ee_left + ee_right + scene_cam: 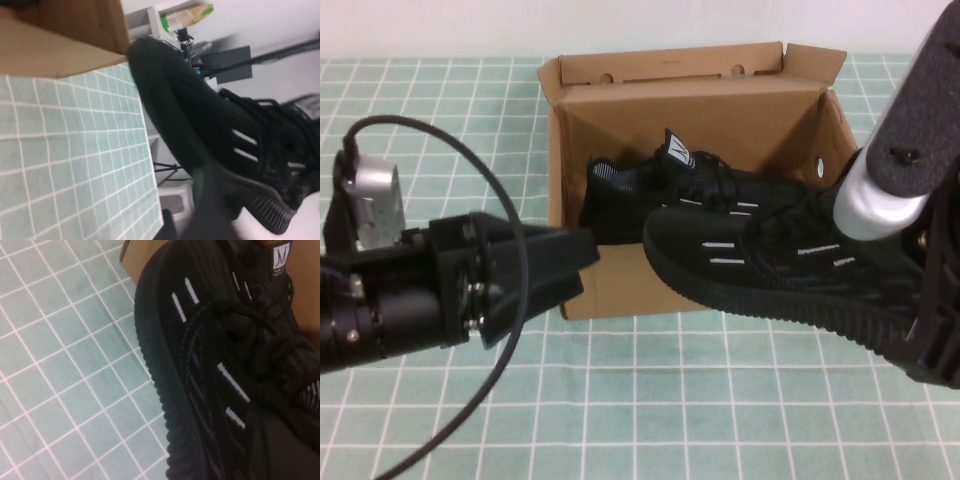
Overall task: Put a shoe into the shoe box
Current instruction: Hand over the shoe
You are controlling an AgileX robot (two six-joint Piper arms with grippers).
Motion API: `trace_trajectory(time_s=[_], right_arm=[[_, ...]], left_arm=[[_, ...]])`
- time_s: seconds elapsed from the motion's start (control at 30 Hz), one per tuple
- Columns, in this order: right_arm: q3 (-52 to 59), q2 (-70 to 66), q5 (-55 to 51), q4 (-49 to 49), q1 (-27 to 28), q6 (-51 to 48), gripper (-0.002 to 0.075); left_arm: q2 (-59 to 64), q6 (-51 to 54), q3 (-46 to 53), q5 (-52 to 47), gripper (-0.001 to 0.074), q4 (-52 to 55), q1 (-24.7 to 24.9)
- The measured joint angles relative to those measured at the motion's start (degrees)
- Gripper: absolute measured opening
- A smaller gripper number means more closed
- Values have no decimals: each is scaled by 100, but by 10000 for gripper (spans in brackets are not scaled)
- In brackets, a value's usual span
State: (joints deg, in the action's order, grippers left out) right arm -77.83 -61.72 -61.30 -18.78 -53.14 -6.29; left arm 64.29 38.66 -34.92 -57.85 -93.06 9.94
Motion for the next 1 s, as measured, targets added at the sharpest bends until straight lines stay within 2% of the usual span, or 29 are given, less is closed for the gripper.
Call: trace_trajectory(time_s=[0.07, 0.1, 0.17, 0.23, 0.4, 0.8, 1.0], right_arm=[[0, 0, 43, 11, 0, -28, 0], [0, 0, 71, 28, 0, -43, 0], [0, 0, 211, 68, 0, -55, 0], [0, 0, 323, 81, 0, -98, 0], [0, 0, 463, 319, 0, -341, 0], [0, -150, 591, 899, 0, -363, 0], [0, -162, 591, 1262, 0, -716, 0]], left_arm=[[143, -160, 0, -12, 533, -83, 0], [208, -205, 0, -42, 577, -140, 0], [386, -247, -9, -145, 638, -226, 0], [549, -256, -20, -213, 662, -250, 0], [902, -256, -29, -262, 667, -282, 15], [1365, 76, -557, -228, 668, -309, 565], [1522, 241, -790, -78, 667, -309, 752]])
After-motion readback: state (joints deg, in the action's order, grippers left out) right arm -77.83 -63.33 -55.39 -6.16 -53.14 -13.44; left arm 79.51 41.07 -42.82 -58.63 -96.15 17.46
